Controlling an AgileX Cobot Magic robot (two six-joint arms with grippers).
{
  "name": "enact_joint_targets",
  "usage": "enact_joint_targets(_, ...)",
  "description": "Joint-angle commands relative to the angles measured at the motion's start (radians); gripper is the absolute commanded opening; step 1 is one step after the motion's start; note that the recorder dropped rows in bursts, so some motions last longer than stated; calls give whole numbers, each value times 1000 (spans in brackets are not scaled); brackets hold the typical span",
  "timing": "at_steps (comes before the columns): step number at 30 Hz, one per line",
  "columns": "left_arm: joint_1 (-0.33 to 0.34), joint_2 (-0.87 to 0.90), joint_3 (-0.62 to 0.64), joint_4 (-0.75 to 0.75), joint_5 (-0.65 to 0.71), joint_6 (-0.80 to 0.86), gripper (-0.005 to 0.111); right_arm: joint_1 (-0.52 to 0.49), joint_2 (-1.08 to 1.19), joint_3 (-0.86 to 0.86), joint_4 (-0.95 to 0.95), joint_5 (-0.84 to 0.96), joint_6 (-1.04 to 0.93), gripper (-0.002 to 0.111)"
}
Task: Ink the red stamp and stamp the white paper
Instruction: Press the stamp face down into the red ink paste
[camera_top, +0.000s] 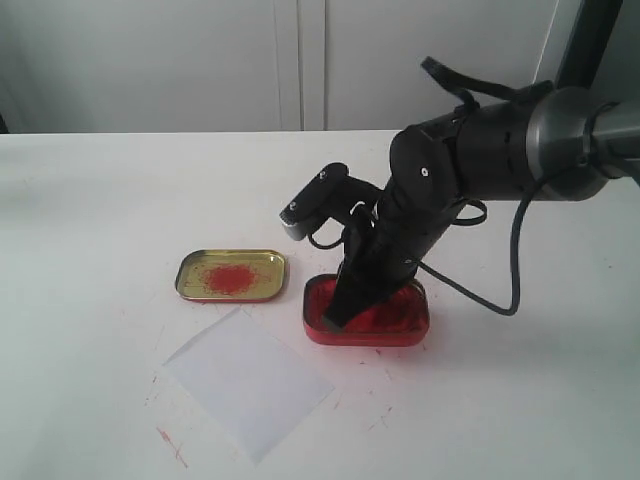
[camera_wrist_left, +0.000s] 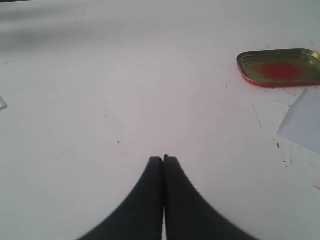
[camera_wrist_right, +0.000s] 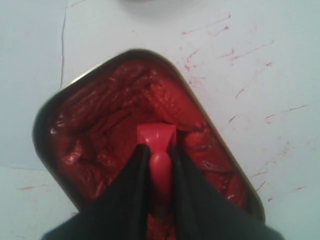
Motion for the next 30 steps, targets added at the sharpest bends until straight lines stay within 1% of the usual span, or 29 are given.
enact_joint_targets(1, 4, -5, 5, -10, -1, -1, 0, -27, -10, -10, 20, -21, 21, 0)
enact_joint_targets(5, 4, -5, 5, -10, -1, -1, 0, -73, 13, -10, 127, -30, 8, 0)
enact_joint_targets(10, 4, -5, 5, -10, -1, -1, 0, -111, 32, -10, 260, -30, -78, 0)
enact_joint_targets(15, 4, -5, 5, -10, -1, -1, 0, -111, 53, -10, 314, -30, -121, 0)
enact_joint_targets(21, 4, -5, 5, -10, -1, -1, 0, -111, 77, -10, 349, -32, -123, 0)
enact_joint_targets(30, 4, -5, 5, -10, -1, -1, 0, -111, 92, -10, 359, -25, -122, 0)
